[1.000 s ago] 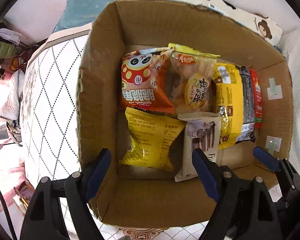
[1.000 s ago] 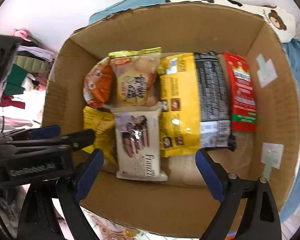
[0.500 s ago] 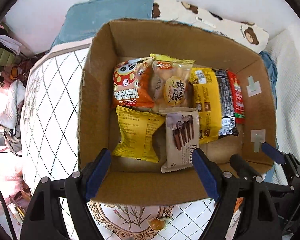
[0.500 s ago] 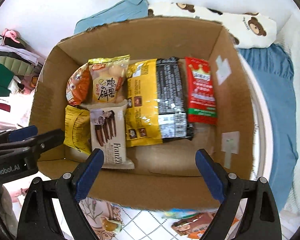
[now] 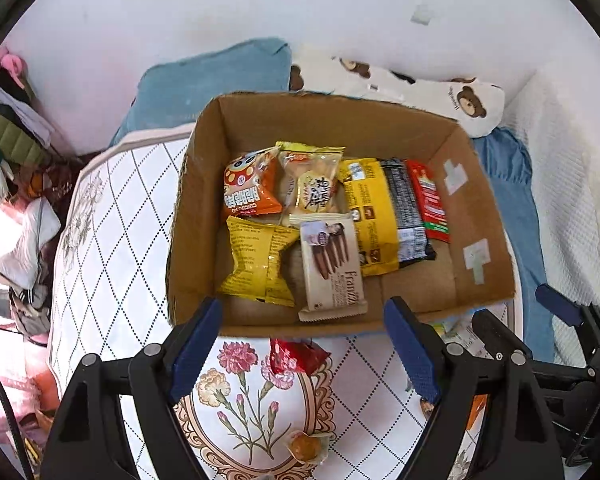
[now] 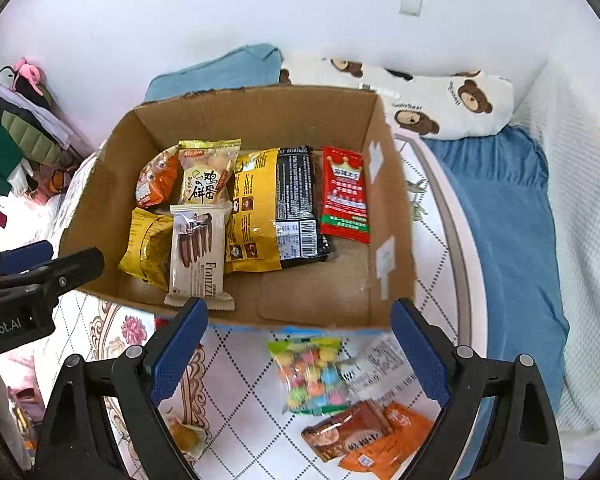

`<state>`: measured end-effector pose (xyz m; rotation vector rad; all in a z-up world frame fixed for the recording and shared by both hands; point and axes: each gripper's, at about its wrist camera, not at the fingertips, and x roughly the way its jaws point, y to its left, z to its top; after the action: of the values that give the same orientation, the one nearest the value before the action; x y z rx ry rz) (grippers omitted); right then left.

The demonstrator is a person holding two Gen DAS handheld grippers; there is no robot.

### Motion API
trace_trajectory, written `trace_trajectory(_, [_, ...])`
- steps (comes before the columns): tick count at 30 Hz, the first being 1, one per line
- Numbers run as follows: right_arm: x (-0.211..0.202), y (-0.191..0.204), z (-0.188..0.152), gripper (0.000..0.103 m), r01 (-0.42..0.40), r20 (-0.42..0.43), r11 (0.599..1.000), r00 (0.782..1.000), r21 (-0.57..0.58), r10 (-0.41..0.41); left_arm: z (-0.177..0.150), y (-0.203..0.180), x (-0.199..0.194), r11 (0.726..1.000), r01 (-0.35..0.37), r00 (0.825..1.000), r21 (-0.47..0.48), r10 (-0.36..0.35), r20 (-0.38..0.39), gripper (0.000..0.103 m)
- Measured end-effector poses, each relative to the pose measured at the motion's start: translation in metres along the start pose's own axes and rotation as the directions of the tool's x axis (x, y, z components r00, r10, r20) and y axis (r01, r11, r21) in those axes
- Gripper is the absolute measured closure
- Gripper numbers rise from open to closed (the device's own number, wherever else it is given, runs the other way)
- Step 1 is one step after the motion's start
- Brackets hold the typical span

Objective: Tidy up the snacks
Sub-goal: 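Lift both tools out of the box back toward the snacks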

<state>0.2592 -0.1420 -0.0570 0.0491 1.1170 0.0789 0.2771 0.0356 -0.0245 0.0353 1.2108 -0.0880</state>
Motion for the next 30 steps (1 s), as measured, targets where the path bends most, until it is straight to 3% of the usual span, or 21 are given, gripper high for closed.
trace_trajectory(7, [-0.041, -0.002, -0.026, 0.008, 0.006, 0.084, 1.0, 0.996, 0.003, -0.006, -0.029, -0.011, -0.032, 1.0, 0.019, 0.997, 0.021, -0.021, 0.072, 0.021])
trace_trajectory(18, [-0.092, -0.016, -0.071, 0.008, -0.082, 0.153, 0.994, 0.986, 0.071, 0.07, -0.074, -0.01, -0.069, 0.999, 0.033, 0.988, 0.017, -0.035, 0.153, 0.021])
trace_trajectory(24, [-0.073, -0.049, -0.108, 0.008, -0.113, 0.084, 0.974, 0.992, 0.195, 0.098, -0.116, 0.0, -0.041, 1.0, -0.011, 0.997, 0.002, 0.01, 0.074, 0.021])
trace_trajectory(27, [-0.049, -0.072, -0.13, 0.008, -0.14, 0.03, 0.947, 0.99, 0.289, 0.138, -0.14, 0.009, -0.01, 0.999, -0.028, 0.999, -0.016, 0.028, -0.017, 0.021])
trace_trajectory(30, [-0.023, -0.09, -0.15, 0.008, -0.17, -0.009, 0.915, 0.982, 0.367, 0.186, -0.163, 0.018, 0.027, 0.998, -0.039, 0.991, -0.042, 0.033, -0.131, 0.021])
